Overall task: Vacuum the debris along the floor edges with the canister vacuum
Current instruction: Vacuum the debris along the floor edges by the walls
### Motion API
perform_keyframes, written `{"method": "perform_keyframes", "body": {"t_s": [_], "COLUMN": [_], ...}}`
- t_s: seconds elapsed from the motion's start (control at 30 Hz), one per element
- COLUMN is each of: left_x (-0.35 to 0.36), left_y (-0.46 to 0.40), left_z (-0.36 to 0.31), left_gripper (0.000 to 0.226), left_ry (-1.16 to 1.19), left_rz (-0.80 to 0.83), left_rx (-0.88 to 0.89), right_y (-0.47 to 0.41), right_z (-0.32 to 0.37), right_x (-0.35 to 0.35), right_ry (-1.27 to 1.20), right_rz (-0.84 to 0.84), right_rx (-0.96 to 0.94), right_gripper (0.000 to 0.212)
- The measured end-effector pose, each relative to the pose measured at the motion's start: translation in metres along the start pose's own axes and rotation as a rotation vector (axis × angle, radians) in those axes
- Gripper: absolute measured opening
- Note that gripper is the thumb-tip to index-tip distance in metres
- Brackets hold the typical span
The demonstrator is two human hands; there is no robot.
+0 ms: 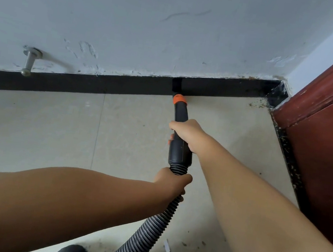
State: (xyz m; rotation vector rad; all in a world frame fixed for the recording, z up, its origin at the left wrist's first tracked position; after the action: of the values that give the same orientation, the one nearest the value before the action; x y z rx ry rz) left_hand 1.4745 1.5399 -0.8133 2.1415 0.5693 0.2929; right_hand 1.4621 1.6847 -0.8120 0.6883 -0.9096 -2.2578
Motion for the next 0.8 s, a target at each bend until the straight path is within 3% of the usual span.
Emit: {"method": "perform_keyframes", "body": {"t_s": [0.23,0.57,0.67,0.8], "left_x": [-0.007,-0.040,-0.030,0.016], "left_y": [0.004,0.009,0.012,0.019], "left_z": [0.002,0.000,0.000,0.001], "left_gripper": [0.011,0.011,0.013,0.013], "left_ry": [0.023,0.078,0.060,-0.015], "left_rz": [-0.006,-0.066,-0.024,0.118], "left_rx": [0.017,0.017,0.017,-0.009], "right_y": [-0.003,0.006,0.011,0.021], "right_z": [0.004,0.025,0.025,0.004], "right_x": [0.009,0.057,0.050,-0.008], "right_ry": [0.051,0.164,0.214,0.212], "right_rz": [-0.033,0.088,0.086,-0.043], "right_rx": [-0.041,-0.071,-0.061,-0.014], "right_gripper": [0.020,0.024,0.022,0.018]}}
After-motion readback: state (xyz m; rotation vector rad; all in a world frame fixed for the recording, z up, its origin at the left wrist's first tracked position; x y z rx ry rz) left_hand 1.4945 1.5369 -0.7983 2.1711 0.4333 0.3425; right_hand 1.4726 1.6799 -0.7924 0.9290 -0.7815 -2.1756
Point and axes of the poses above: each hand's wrist, its own y-axis away from the middle knuckle, its own x-axis out of the palm, z = x × y, the point moved 10 cm from there along -y, towards the middle knuckle, and after that the axes turned 8 degrees about y, right-handed, at the moved point
